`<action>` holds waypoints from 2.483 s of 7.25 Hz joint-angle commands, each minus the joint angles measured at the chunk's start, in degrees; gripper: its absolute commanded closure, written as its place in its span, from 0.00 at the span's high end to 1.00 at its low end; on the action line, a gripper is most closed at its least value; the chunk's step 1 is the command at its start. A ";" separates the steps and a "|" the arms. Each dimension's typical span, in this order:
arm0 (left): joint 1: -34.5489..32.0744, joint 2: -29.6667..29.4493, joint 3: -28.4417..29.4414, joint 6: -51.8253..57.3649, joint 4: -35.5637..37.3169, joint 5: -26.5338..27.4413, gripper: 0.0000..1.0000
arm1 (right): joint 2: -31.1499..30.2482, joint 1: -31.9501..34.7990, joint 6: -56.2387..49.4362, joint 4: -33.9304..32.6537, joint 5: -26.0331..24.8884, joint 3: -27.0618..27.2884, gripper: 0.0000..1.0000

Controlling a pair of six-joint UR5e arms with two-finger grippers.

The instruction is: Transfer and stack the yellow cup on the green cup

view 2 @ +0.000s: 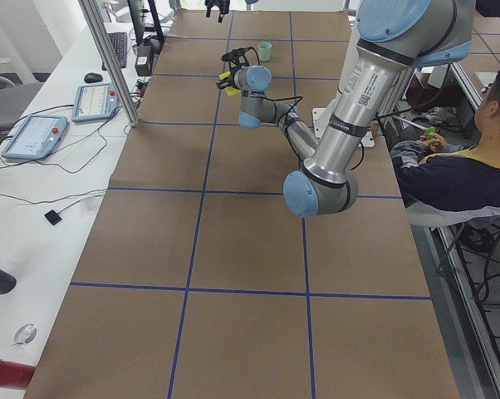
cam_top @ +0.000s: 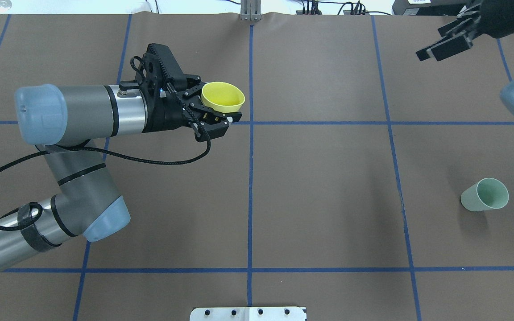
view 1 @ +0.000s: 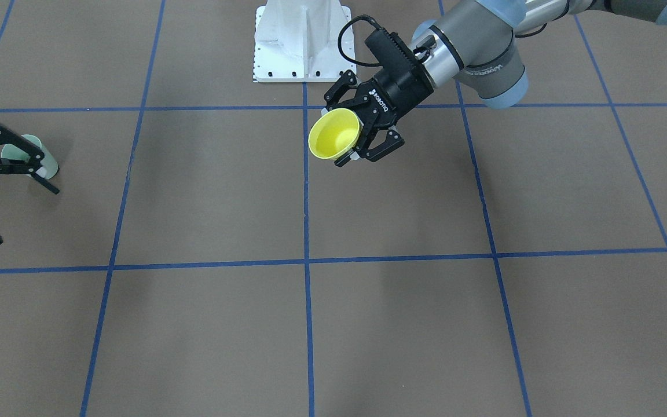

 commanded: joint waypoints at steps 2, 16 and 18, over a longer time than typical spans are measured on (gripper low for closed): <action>0.76 0.54 2.23 1.05 -5.75 -0.82 0.21 | 7.91 -10.04 23.12 -7.30 0.19 1.65 0.99; 2.60 0.19 7.25 1.14 -14.57 3.66 0.23 | 24.64 -21.14 44.75 -19.54 -2.63 -4.15 0.92; 2.60 0.10 7.17 1.14 -15.53 3.66 0.25 | 24.64 -22.63 41.57 -19.45 -2.63 -4.15 0.93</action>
